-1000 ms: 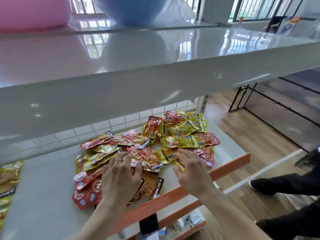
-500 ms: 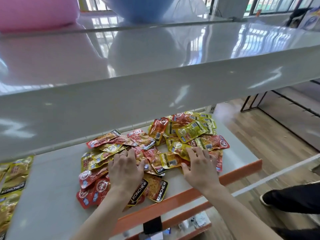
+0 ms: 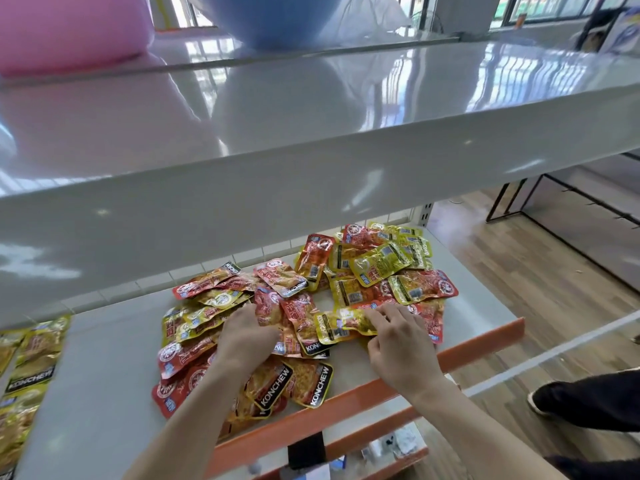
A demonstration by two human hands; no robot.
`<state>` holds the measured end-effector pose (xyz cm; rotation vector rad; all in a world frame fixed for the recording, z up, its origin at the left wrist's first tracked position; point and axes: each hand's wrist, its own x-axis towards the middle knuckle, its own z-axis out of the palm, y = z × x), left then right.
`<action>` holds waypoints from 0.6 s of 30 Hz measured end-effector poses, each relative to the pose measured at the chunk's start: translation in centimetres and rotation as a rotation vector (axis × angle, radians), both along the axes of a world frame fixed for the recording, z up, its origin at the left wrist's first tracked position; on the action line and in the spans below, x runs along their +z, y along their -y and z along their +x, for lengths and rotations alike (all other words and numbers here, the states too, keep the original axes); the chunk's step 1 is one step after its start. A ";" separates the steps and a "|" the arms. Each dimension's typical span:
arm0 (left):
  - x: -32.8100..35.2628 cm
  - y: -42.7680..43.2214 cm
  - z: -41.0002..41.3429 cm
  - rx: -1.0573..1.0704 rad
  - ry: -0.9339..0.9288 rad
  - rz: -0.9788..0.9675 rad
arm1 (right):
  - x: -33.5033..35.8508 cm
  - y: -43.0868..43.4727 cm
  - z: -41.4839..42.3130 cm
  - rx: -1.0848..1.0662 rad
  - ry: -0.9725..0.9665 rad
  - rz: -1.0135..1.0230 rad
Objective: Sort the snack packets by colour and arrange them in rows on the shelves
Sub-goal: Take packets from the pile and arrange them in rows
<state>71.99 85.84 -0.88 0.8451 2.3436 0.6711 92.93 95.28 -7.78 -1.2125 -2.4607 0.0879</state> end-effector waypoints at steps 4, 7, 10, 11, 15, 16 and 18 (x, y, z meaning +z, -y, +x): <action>-0.2 0.6 0.0 0.068 0.068 0.187 | 0.5 -0.4 0.5 -0.005 -0.085 0.018; 0.2 1.7 0.1 0.114 0.114 0.310 | 1.2 -0.3 0.6 0.022 -0.245 0.002; 1.1 3.4 0.4 0.165 0.229 0.411 | 2.4 0.4 0.2 0.032 -0.469 -0.093; 1.3 4.1 0.4 0.190 0.278 0.436 | 2.9 0.7 0.0 0.029 -0.554 -0.174; 1.2 7.1 -0.1 0.308 0.484 0.487 | 5.3 3.1 -1.2 0.055 -0.885 -0.793; 1.1 7.8 -0.3 0.344 0.532 0.500 | 5.7 3.8 -1.6 0.060 -0.998 -0.973; 1.0 9.4 -0.3 0.384 0.585 0.535 | 6.1 5.0 -2.8 0.061 -1.162 -1.302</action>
